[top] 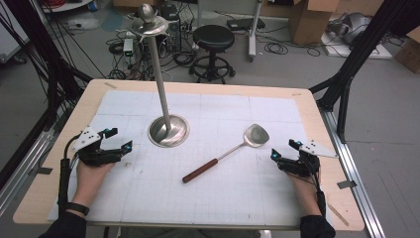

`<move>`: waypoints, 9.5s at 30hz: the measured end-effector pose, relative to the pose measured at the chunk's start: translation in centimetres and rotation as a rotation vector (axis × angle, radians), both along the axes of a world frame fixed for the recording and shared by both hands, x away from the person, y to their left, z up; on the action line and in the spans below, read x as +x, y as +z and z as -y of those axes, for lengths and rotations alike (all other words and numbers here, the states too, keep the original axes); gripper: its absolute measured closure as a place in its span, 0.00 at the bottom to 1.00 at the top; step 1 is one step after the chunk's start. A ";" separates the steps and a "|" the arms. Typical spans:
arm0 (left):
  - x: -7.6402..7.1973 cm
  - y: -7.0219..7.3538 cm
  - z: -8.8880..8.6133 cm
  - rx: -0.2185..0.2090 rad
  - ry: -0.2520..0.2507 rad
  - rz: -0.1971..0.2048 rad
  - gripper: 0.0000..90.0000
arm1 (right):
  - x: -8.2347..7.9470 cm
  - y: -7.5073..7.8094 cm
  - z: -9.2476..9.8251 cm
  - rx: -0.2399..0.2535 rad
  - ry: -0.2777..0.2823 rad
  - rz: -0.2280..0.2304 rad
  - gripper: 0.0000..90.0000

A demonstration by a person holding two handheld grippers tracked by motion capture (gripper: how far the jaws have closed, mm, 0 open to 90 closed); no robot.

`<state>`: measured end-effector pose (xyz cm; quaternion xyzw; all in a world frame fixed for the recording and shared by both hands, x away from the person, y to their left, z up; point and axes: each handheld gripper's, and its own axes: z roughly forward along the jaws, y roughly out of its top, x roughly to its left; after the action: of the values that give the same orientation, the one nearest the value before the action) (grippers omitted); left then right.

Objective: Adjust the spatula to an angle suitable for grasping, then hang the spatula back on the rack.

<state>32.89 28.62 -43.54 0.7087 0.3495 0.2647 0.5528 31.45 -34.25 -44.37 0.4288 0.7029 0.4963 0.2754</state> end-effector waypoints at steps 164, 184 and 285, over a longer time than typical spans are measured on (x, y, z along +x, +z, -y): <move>0.9 -1.4 0.4 0.088 0.011 -0.087 0.26 | 4.9 4.4 -9.8 -0.094 0.269 -0.051 0.55; 0.9 -1.4 0.3 0.078 0.008 -0.089 0.24 | 1.5 1.6 -1.9 0.029 0.177 -0.047 0.30; 0.5 -1.5 1.1 0.154 -0.010 -0.052 0.20 | 13.2 1.2 -15.2 -0.406 0.490 -0.383 0.85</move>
<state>33.38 27.50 -45.04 0.7576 0.3387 0.2695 0.4886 44.68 -19.05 -43.20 0.2695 0.9077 0.3085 0.0912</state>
